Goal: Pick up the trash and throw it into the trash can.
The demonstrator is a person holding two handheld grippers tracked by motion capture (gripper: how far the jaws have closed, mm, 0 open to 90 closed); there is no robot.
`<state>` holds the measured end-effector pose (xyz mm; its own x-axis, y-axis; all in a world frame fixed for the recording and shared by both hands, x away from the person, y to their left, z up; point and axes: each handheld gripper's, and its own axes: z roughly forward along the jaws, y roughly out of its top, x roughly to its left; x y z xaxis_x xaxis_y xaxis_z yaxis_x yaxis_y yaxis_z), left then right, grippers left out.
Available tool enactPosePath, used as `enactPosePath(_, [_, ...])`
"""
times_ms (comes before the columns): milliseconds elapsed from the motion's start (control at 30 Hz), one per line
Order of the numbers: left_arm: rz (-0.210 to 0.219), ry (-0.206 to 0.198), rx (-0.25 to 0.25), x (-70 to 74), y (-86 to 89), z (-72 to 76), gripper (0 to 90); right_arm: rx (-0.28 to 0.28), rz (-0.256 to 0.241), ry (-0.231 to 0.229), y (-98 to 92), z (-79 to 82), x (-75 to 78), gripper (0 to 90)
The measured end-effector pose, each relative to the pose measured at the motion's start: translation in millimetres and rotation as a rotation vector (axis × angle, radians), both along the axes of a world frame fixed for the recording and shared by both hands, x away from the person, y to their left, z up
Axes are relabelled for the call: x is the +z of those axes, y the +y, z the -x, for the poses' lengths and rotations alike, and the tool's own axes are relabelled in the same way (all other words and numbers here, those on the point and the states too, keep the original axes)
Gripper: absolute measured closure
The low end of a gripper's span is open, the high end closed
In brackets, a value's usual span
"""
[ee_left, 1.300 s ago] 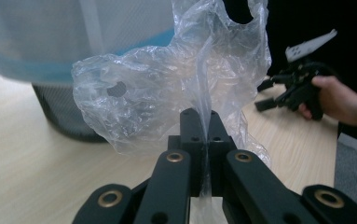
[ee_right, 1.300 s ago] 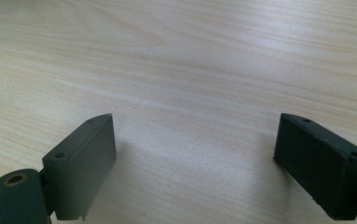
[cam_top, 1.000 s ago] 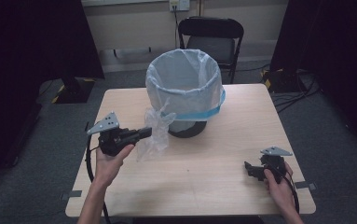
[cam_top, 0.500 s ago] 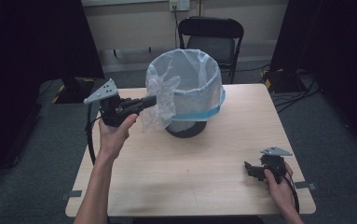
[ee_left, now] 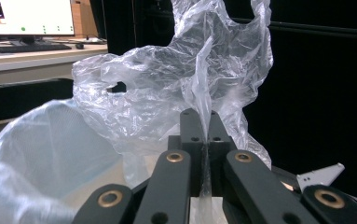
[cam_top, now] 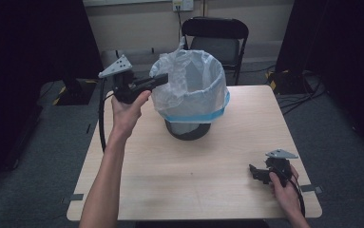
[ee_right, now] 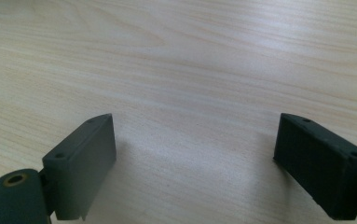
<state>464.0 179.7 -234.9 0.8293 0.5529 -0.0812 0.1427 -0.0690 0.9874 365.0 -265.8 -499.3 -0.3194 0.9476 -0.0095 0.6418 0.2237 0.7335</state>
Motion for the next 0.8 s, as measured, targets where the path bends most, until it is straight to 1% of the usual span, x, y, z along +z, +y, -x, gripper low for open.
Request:
enactPosePath(33, [0.000,0.000,0.000,0.0,0.0,0.0,90.0,0.000,0.000,0.000,0.0,0.0,0.0,11.4])
enactPosePath(67, [-0.015,0.010,0.005,1.2,-4.3,-9.8,90.0,0.000,0.000,0.000,0.0,0.0,0.0,11.4])
enactPosePath(100, [-0.014,0.016,0.007,2.0,-6.5,-14.0,90.0,0.001,0.000,0.000,-0.1,0.0,0.0,11.4])
enactPosePath(133, [-0.014,0.016,0.007,2.0,-6.5,-14.0,90.0,0.001,0.000,0.000,-0.1,0.0,0.0,11.4])
enactPosePath(167, [-0.005,0.020,0.008,4.1,-9.5,-20.9,90.0,0.000,0.000,0.000,0.0,0.0,0.0,11.4])
enactPosePath(200, [-0.002,0.022,0.005,4.9,-10.9,-24.6,90.0,0.000,0.000,0.000,0.0,0.0,0.0,11.4])
enactPosePath(233, [-0.005,0.027,0.009,5.5,-12.6,-28.3,90.0,0.000,0.000,0.000,0.0,0.0,0.0,11.4])
enactPosePath(267, [-0.005,0.027,0.009,5.5,-12.6,-28.3,90.0,0.001,0.000,0.000,-0.1,0.0,0.0,11.4])
enactPosePath(333, [-0.017,0.037,0.010,6.1,-15.8,-35.9,90.0,0.000,0.000,0.000,0.0,0.0,0.0,11.4])
enactPosePath(367, [-0.010,0.039,0.013,7.0,-18.4,-42.1,90.0,0.000,0.000,0.000,0.0,0.0,0.0,11.4])
enactPosePath(433, [-0.006,0.043,0.016,7.8,-20.3,-47.9,90.0,0.000,0.000,0.000,0.0,0.0,0.0,11.4])
enactPosePath(500, [-0.013,0.048,0.022,7.5,-22.0,-54.2,90.0,0.000,0.000,0.000,0.0,0.0,0.0,11.4])
enactPosePath(533, [-0.013,0.048,0.022,7.5,-22.0,-54.2,89.8,0.000,0.001,-0.001,0.0,0.0,0.0,11.4])
enactPosePath(567, [-0.014,0.055,0.035,6.3,-23.9,-60.3,89.7,0.000,0.000,0.000,0.0,0.0,0.0,11.4])
enactPosePath(600, [-0.013,0.060,0.032,5.4,-24.4,-63.4,89.4,0.000,0.000,0.000,0.0,0.0,0.0,11.4])
enactPosePath(667, [-0.011,0.073,0.030,3.6,-26.5,-68.5,87.2,0.000,0.000,0.000,0.0,0.0,0.0,11.4])
enactPosePath(733, [-0.019,0.079,0.038,2.6,-27.9,-70.8,82.2,-0.001,0.000,-0.001,0.1,0.0,-0.1,11.4])
enactPosePath(767, [-0.024,0.089,0.032,1.5,-28.5,-73.1,80.0,0.001,0.000,0.000,0.0,0.0,0.0,11.4])
enactPosePath(800, [-0.026,0.096,0.038,-0.8,-30.0,-75.6,76.1,0.000,0.000,0.000,0.0,0.0,0.0,11.4])
